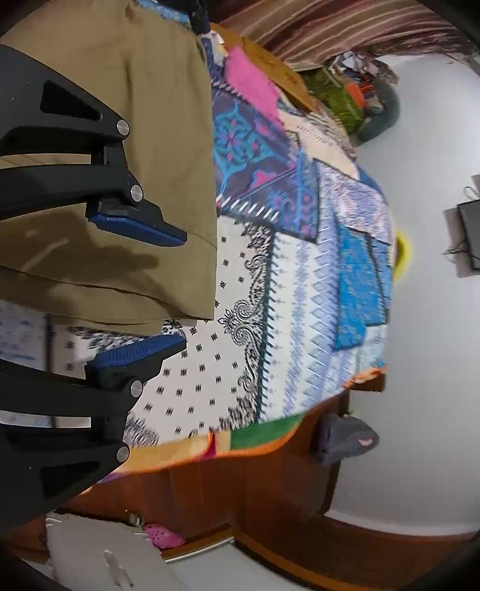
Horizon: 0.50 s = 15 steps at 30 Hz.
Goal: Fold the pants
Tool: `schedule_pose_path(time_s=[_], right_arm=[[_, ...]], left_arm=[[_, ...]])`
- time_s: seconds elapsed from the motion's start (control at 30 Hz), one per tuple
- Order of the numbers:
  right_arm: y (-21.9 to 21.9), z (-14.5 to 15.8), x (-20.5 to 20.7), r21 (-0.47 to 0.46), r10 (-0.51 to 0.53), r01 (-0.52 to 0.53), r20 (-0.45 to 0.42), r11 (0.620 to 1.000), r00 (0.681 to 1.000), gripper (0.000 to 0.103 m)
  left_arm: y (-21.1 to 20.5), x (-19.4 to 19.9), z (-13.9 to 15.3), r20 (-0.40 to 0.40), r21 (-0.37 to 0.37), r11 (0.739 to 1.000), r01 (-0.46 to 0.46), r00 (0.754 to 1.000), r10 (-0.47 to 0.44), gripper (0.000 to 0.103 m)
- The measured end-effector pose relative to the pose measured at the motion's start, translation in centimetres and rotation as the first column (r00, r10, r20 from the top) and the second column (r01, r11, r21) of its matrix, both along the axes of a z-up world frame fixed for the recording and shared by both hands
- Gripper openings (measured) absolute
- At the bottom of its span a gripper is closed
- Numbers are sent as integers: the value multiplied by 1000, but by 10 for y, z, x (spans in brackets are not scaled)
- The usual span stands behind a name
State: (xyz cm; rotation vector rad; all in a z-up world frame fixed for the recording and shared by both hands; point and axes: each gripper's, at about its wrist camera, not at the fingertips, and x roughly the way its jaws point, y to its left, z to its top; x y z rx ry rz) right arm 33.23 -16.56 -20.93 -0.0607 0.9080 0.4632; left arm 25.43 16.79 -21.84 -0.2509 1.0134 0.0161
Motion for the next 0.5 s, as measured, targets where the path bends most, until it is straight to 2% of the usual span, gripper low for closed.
schedule_pose_path(time_s=[0.17,0.3,0.37,0.43,0.5], right_arm=[[7,-24,21,-2,7,-7,-52,1000,999,46],[6,-28,26,27,8,-6,-75,1000,997,46],[6,-32,30,40,19,-15,-96,999,995,44],[7,-35,32,54,33,-26,-119,998,992,27],[8,-34,32,31,27,-24,-100,999,995,14]], left_arm=[[-1,7,2,9,-14,1000,15,1000,-15,55],[-7,9,-3,1,20,999,45,999,-45,56],[-5,10,-8,-10,6,999,34,999,-34,56],[-1,11,-12,-19,-16,1000,21,1000,-21,57],[0,10,-15,-20,-23,1000,10,1000,-11,57]])
